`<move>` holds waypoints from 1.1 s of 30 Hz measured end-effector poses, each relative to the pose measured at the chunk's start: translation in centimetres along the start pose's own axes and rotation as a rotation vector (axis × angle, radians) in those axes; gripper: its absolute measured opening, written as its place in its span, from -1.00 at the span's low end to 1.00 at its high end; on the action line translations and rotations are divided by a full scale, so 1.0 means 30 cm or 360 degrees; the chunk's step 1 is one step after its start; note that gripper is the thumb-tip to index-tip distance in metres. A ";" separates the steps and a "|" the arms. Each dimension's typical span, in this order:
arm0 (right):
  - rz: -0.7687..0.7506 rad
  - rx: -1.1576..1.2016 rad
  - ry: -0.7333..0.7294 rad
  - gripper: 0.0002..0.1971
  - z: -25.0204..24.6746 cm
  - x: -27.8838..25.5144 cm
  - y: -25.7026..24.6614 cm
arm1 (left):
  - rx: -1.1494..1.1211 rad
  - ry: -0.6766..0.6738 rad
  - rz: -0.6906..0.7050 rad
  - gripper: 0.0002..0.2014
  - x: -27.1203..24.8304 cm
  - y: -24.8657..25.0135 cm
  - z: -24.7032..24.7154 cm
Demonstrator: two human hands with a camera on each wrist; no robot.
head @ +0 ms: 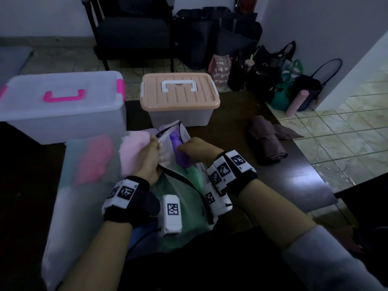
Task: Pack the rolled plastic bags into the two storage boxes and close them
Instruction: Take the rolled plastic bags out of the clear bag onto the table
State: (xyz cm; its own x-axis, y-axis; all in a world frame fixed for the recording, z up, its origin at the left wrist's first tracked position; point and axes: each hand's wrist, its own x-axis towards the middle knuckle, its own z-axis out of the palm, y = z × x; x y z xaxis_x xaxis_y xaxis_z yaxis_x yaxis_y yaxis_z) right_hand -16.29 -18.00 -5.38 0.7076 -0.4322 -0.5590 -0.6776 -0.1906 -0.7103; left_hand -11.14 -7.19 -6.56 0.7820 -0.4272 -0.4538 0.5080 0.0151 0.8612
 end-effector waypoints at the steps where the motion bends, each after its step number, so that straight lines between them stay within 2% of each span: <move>1: 0.0039 0.0021 -0.0025 -0.57 0.008 0.011 -0.001 | -0.0016 -0.0010 -0.0007 -0.57 -0.001 0.000 0.001; 6: 0.0146 0.0332 -0.0032 -0.47 0.018 0.018 -0.009 | -0.0008 -0.0071 0.0059 -0.67 -0.008 0.002 -0.001; 11: 0.0220 0.0644 -0.0091 -0.29 0.016 0.022 -0.003 | -0.0051 -0.0097 0.0056 -0.68 -0.007 -0.001 0.000; 13: 0.0218 0.0706 -0.0106 -0.31 0.011 0.019 -0.005 | -0.0026 -0.0100 0.0056 -0.68 -0.003 -0.004 -0.004; 17: 0.0148 0.0774 -0.0212 -0.48 0.009 0.011 -0.009 | 0.0021 -0.0067 0.0026 -0.64 0.011 -0.012 -0.008; 20: 0.0126 0.0777 -0.0233 -0.47 0.022 0.010 -0.018 | 0.0042 -0.0021 0.0054 -0.59 0.005 -0.016 -0.006; 25: 0.0082 0.0645 -0.0015 -0.39 0.032 0.032 -0.025 | -0.0011 -0.0072 0.0046 -0.67 -0.001 -0.008 -0.009; 29: 0.0016 0.0518 0.0029 -0.42 0.016 0.046 -0.017 | 0.0046 0.0020 -0.0001 -0.58 0.010 -0.012 -0.002; 33: 0.0048 0.0479 0.0096 -0.38 -0.017 0.043 -0.023 | 0.0124 0.0044 0.0068 -0.63 -0.004 -0.011 0.004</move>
State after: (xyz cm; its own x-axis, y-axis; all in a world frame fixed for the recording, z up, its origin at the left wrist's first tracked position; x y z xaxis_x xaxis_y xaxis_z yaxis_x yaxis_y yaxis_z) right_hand -15.01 -18.87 -5.41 0.6689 -0.4867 -0.5618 -0.6018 0.0890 -0.7936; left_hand -11.45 -7.26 -6.77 0.8127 -0.4026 -0.4212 0.4450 -0.0378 0.8947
